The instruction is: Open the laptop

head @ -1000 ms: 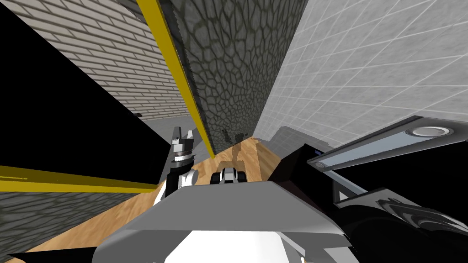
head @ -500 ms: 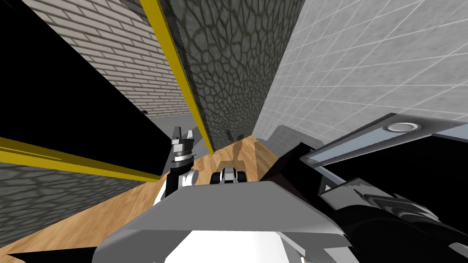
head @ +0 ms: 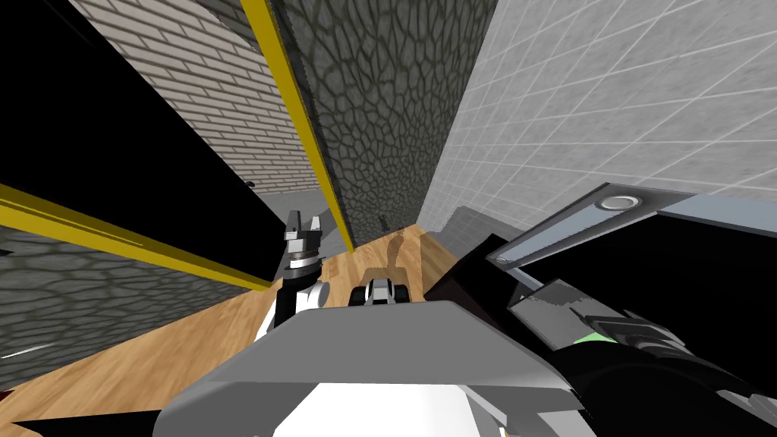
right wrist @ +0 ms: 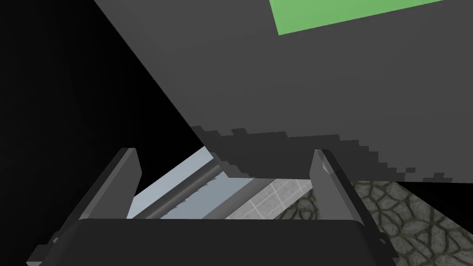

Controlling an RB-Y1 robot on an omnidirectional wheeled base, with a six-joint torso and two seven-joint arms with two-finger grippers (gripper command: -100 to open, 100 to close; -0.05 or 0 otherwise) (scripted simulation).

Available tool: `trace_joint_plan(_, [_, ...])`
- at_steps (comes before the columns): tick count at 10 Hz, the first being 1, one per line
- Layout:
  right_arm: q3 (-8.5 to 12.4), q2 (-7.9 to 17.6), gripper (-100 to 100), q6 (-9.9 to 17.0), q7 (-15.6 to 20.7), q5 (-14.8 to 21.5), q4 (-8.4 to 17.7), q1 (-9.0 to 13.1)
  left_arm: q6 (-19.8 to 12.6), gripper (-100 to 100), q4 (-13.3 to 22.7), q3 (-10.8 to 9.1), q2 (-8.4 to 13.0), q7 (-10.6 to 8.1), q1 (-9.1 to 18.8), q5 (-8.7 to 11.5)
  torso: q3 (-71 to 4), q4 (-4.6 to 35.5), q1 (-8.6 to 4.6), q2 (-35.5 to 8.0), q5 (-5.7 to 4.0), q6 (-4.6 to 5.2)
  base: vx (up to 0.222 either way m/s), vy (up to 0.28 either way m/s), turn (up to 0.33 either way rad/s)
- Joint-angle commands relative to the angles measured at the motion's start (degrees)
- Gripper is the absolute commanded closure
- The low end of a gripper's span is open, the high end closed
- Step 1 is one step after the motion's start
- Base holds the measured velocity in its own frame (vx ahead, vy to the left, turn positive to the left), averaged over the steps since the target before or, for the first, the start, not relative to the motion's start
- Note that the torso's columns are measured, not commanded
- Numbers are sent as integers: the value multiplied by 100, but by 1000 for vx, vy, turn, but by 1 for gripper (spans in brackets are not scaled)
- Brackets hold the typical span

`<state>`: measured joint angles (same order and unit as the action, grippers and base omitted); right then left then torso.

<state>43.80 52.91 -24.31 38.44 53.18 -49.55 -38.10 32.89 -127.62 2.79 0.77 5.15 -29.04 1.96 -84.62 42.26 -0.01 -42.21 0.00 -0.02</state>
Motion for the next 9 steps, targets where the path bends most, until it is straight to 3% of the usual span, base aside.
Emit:
trace_joint_plan(1, [24,-138,-100,-98,274,34,-213,33,0,0,0,-1,1,0,2,0,22,10,-32,-38,-8,2,-208,-140,39])
trace_joint_plan(3, [69,-329,-100,-268,636,83,-430,147,0,0,1,0,0,0,1,0,13,6,5,-20,1,2,-231,-140,69])
trace_joint_plan(9, [127,-631,-100,-542,1379,156,-764,343,0,0,1,-1,1,0,1,0,17,8,-6,-26,-3,1,-195,-148,63])
